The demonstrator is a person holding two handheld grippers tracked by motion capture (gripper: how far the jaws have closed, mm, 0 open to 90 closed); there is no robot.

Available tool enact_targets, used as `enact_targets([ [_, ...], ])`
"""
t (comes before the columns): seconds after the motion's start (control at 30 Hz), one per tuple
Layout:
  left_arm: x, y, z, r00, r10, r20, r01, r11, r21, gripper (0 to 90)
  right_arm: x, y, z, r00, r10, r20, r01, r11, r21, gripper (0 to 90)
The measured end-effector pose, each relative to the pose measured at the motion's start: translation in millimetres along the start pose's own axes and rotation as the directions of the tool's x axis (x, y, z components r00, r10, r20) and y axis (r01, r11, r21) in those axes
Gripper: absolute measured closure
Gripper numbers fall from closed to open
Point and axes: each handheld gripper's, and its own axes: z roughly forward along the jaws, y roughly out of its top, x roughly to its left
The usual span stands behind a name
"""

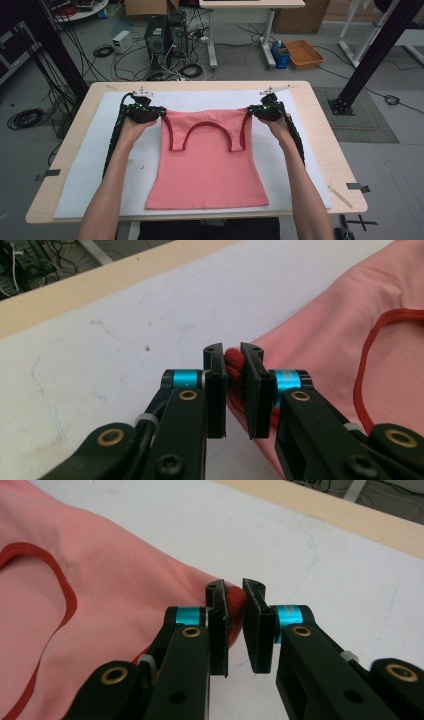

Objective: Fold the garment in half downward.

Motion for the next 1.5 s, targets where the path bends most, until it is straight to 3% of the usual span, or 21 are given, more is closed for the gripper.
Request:
enact_targets([
  [0.03, -0.1, 2.2, 0.7, 1.0, -0.003, -0.001, 0.003, 0.9998, -0.021, 81.2, -2.3, 0.4, -0.7, 0.9999, 0.013, 0.0, -0.013, 1.0, -0.004, 82.0],
  [0.1, 0.9, 6.6, 2.4, 0.9999, -0.013, 0.001, 0.013, 0.9998, -0.018, 81.2, -4.5, 5.7, -2.3, 0.9999, 0.011, 0.006, -0.011, 1.0, 0.016, 82.0],
  [0.23, 4.9, 13.8, 5.4, 0.9996, -0.019, -0.019, 0.019, 0.9996, -0.023, 81.2, -7.4, 18.7, -5.2, 0.9999, 0.0, 0.012, 0.0, 1.0, -0.017, 81.9],
  [0.27, 6.8, 16.3, 5.1, 0.9996, -0.019, -0.023, 0.019, 0.9994, -0.029, 81.2, -9.0, 21.5, -4.9, 0.9999, 0.007, 0.015, -0.007, 1.0, -0.001, 81.9],
  [0.37, 11.6, 20.8, 2.4, 0.9991, -0.041, -0.012, 0.041, 0.9977, -0.054, 81.1, -9.1, 30.7, -6.1, 0.9991, -0.025, 0.035, 0.025, 1.0, -0.001, 81.9],
  [0.47, 12.6, 20.3, 0.9, 0.9992, -0.039, -0.011, 0.038, 0.9977, -0.057, 81.1, -8.9, 31.7, -5.6, 0.9988, -0.034, 0.036, 0.034, 0.999, -0.014, 81.8],
  [0.6, 11.1, 14.6, 1.9, 0.9995, -0.03, -0.002, 0.03, 0.9988, -0.038, 81.1, -9.2, 23.8, 0.4, 0.9995, -0.022, 0.023, 0.021, 1.0, 0.019, 81.8],
  [0.7, 11.6, 9.1, 3.7, 0.9993, -0.037, 0.008, 0.037, 0.9993, -0.01, 81.1, -4.3, 19.8, 1.3, 0.9985, -0.048, 0.028, 0.047, 0.999, 0.022, 81.8],
  [0.97, 0.0, -12.7, -4.5, 0.9983, -0.025, 0.052, 0.027, 0.999, -0.037, 81.0, 5.5, 4.2, -8.3, 0.9983, -0.058, 0.005, 0.058, 0.998, 0.01, 81.7],
  [1.23, -19.9, -39.7, -18.9, 0.9943, 0.01, 0.107, -0.005, 0.9985, -0.055, 80.9, 21.8, -27.6, -20.4, 0.9963, -0.081, -0.029, 0.081, 0.997, 0.008, 81.5],
  [1.5, -40.3, -72.4, -36.1, 0.9886, 0.052, 0.141, -0.046, 0.9976, -0.052, 80.9, 47.1, -63.2, -34.8, 0.9905, -0.135, -0.026, 0.136, 0.989, 0.049, 81.5],
])
